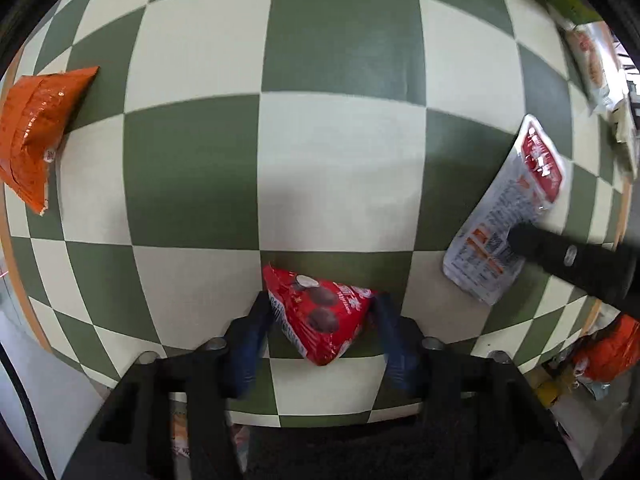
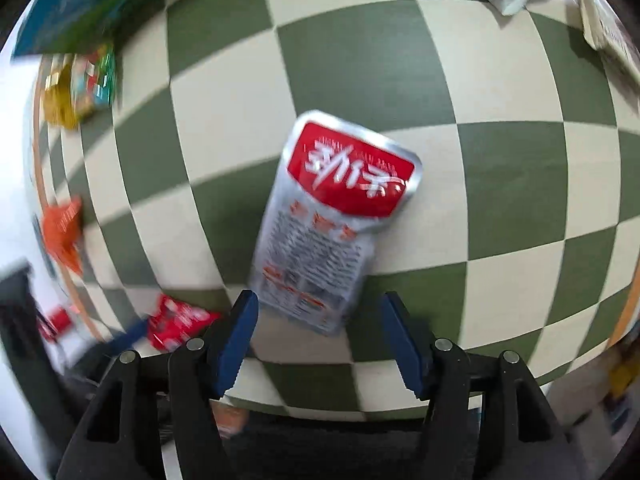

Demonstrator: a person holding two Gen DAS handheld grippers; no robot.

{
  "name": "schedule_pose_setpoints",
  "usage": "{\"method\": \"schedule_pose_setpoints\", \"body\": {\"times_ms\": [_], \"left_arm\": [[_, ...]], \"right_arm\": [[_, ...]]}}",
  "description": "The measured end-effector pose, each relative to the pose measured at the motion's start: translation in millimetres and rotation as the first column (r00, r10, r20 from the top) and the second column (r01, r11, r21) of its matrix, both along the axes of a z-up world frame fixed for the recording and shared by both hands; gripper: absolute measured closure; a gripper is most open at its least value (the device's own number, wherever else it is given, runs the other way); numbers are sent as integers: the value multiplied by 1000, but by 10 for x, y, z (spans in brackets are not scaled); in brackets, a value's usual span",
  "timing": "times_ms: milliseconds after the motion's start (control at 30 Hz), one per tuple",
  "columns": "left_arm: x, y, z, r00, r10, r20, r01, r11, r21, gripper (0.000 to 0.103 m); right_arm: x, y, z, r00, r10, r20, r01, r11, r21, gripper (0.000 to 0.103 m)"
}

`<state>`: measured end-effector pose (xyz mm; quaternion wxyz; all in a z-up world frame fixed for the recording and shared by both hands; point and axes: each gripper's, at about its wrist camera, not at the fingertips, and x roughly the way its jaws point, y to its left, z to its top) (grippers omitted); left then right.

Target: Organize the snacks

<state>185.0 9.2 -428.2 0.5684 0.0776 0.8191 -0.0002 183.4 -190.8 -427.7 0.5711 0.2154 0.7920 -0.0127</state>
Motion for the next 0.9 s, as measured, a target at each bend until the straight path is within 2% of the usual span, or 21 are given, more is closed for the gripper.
{"method": "schedule_pose_setpoints", "body": {"times_ms": [167,200,300,400,467,533,567,600,667,767,833,867,900], "left_arm": [[-4,-66,75,999,-14,42,13,1000,22,58],[1,-62,75,999,-7,43,6,1000,24,58],[44,-86,77,999,12,48,-14,1000,28,58],[48,-59,77,998,26,54,-28,999,34,58],[51,-55,79,998,30,61,-32,999,37,58],[36,-101,43,997,30,65,-32,999,35,58],[32,-100,38,990,139,13,-139,990,-4,58],[46,-100,34,989,144,13,-144,989,-7,58],[64,-112,28,988,151,14,-151,989,-8,58],[137,-68,38,988,154,20,-154,988,-12,58],[127,20,52,989,146,27,-146,989,-13,58],[138,-25,102,989,144,29,-143,990,-13,58],[184,-58,107,990,140,33,-140,990,-11,58]], "right_arm": [[211,-122,-125,990,-130,-54,129,991,-25,37],[244,-110,-185,987,-148,-65,147,989,-19,34],[355,-20,-238,984,-151,-91,145,987,-66,26],[422,154,-267,990,-88,-112,70,986,-153,26],[438,265,-219,997,-16,-76,1,980,-198,32],[462,363,-137,996,85,-22,-88,972,-218,46],[461,394,-112,992,125,-11,-124,964,-234,50],[457,404,-76,984,179,4,-172,952,-252,57],[427,359,-53,970,241,24,-229,945,-234,59],[349,293,-60,961,276,21,-265,939,-218,60],[328,157,-60,975,222,14,-218,966,-136,59],[329,59,-36,986,163,18,-160,982,-102,59],[332,-20,-4,992,122,26,-119,989,-86,50]]}}
